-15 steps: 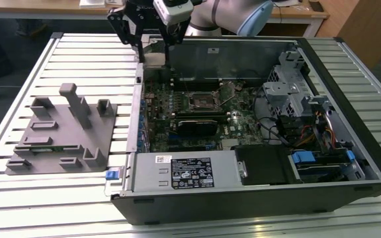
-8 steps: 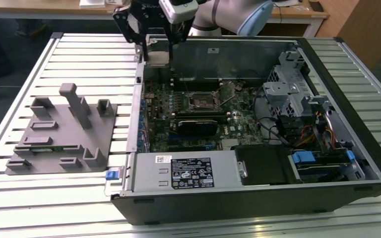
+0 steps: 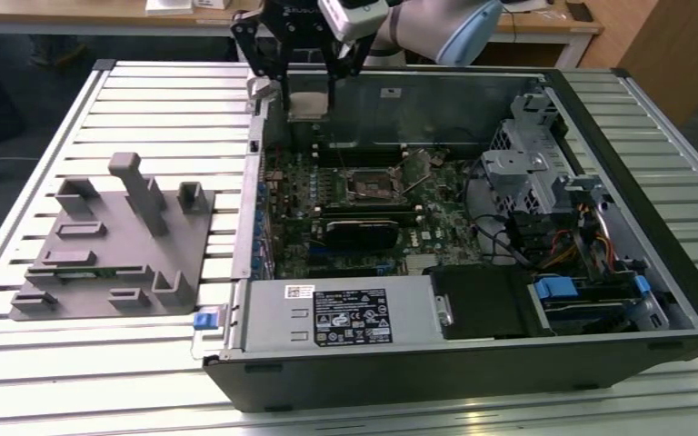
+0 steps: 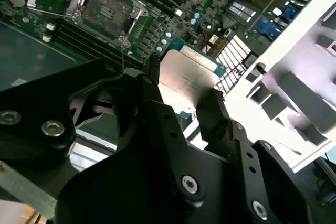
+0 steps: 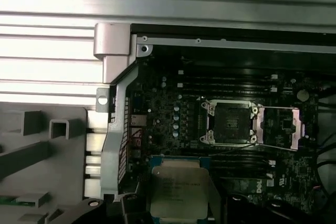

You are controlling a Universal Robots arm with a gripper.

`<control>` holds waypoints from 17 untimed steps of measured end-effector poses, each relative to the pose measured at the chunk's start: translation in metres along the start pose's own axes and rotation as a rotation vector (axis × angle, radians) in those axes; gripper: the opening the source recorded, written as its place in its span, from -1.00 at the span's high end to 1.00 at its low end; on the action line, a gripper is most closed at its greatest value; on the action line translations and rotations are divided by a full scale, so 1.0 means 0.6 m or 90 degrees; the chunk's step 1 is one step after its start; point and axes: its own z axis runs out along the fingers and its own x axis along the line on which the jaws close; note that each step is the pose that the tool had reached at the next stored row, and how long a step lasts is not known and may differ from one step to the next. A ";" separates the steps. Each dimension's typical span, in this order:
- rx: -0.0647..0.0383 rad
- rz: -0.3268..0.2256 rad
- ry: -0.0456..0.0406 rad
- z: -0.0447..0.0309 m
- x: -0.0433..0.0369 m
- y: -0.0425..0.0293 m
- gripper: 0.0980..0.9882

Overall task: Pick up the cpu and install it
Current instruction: 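Pick up the cpu and move it towards the insertion slot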

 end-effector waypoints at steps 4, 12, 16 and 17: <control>0.000 0.000 -0.0002 0.001 -0.017 0.003 0.03; 0.000 0.000 -0.0013 0.002 -0.046 0.009 0.03; 0.000 0.000 -0.0022 0.002 -0.058 0.010 0.03; 0.000 0.000 -0.0025 0.003 -0.062 0.011 0.03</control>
